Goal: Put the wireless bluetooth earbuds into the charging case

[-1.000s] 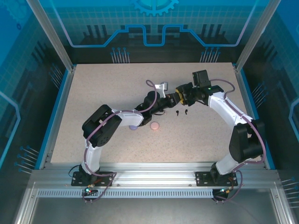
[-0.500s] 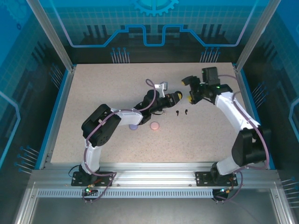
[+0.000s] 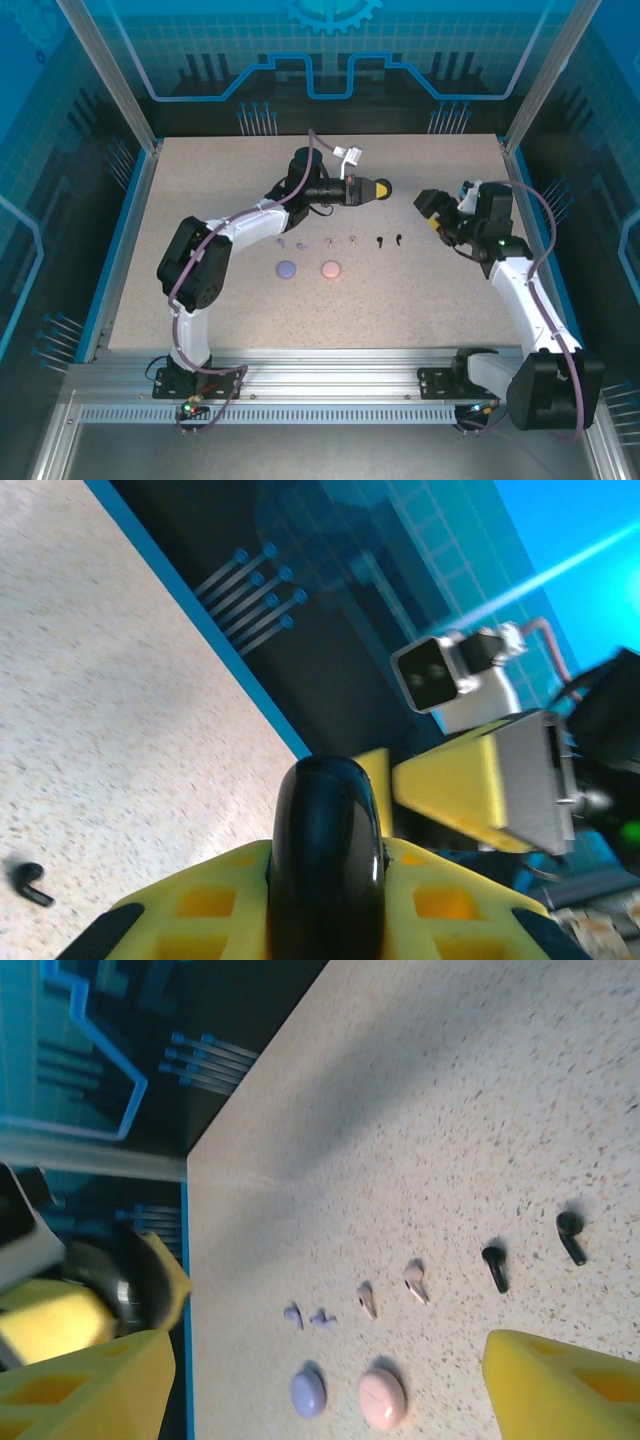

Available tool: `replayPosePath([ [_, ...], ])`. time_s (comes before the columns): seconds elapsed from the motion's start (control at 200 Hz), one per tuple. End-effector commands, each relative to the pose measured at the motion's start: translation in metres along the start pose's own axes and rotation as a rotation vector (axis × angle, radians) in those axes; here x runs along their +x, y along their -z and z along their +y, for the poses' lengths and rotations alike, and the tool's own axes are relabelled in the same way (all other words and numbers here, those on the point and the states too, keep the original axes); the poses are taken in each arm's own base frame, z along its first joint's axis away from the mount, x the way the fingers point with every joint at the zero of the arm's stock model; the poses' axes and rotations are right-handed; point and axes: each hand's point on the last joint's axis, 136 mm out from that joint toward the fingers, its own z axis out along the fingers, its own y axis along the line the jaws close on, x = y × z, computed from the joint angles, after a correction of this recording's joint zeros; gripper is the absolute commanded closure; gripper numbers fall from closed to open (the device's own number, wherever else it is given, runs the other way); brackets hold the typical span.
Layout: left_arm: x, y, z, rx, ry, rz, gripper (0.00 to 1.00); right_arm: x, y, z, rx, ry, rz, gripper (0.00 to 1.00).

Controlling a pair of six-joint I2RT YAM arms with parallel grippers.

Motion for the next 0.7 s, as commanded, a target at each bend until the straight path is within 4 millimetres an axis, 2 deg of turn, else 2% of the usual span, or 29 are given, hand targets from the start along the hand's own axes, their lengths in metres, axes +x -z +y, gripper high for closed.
replayPosePath([
  [0.0,0.008,0.007,-0.036,0.093,-0.050,0.098,1.00,0.001,0.010,0.028,-0.152,0.176,-0.014,0.20],
  [0.13,0.005,0.009,-0.043,0.099,-0.066,0.096,1.00,0.004,0.005,0.019,-0.132,0.092,-0.006,0.22],
  [0.405,0.002,0.009,-0.042,0.082,-0.072,0.078,1.00,0.008,-0.007,0.053,-0.229,0.136,0.034,0.22],
  [0.69,0.000,0.008,-0.046,0.093,-0.079,0.075,1.00,0.010,-0.020,0.062,-0.225,0.158,0.059,0.24],
])
